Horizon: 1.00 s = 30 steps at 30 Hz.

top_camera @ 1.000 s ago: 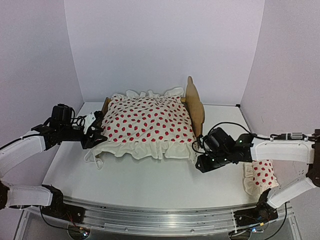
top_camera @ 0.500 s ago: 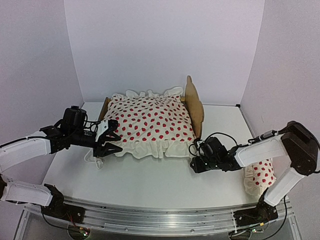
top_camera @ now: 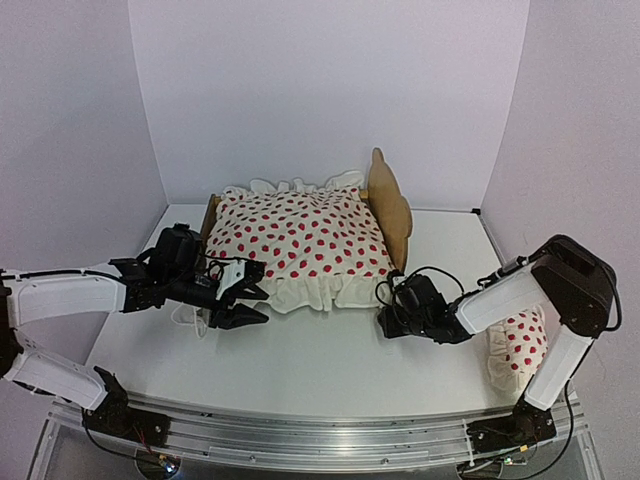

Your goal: Set up the pet bed

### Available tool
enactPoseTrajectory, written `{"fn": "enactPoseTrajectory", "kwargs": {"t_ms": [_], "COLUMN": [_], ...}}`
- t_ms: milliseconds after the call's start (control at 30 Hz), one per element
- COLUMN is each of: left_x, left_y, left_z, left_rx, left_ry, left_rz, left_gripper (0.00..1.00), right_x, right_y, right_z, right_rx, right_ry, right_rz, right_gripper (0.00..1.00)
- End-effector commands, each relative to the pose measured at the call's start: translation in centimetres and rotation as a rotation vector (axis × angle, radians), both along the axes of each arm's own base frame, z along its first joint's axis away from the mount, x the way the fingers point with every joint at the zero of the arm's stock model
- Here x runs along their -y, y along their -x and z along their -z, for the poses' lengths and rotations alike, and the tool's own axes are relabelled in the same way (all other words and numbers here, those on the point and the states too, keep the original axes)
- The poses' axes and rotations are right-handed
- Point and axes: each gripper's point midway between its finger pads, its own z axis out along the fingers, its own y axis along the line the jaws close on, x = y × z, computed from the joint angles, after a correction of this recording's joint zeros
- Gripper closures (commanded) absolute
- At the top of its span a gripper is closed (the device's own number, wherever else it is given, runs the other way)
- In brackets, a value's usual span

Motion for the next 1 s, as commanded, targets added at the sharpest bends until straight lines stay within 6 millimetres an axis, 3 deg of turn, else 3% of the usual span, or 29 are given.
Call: {"fn": "enactPoseTrajectory", "kwargs": {"t_ms": [0, 100, 333, 500, 633, 800, 967], "left_x": [1.5, 2.1, 5.1, 9.7, 14.0, 19.2, 21.5], "left_y": [-0.5, 0.0, 1.0, 0.3, -0.2, -3.3, -6.9], "left_z": [-1.8, -1.4, -0.1, 2.3, 4.3, 5.8, 8.6], "left_rx": [0.034, 0.025, 0.085, 0.094, 0.15, 0.16, 0.042], "left_ry": [0.056, 0.049, 0.001, -0.014, -0.001, 0.008, -0.003], "left_rz": [0.017, 0.04, 0.145, 0.217, 0.258, 0.166, -0.076], "left_gripper": [0.51, 0.51, 0.51, 0.52, 0.52, 0.51, 0.52], "right_x": [1.3, 1.2, 0.8, 1.4, 2.0, 1.3, 0.8], "right_y": [-1.5, -1.2, 2.1, 5.1, 6.3, 6.7, 6.9], "right_z": [0.6, 0.8, -1.5, -3.4, -4.1, -5.6, -6.7], "right_rx": [0.016, 0.005, -0.095, -0.188, -0.226, -0.259, -0.283], "right_ry": [-0.008, -0.014, -0.104, -0.102, -0.07, -0.123, -0.16], "right_rz": [0.13, 0.119, 0.042, -0.023, -0.063, -0.11, -0.14], "right_gripper": [0.88, 0.99, 1.0, 1.0, 1.0, 1.0, 1.0]}}
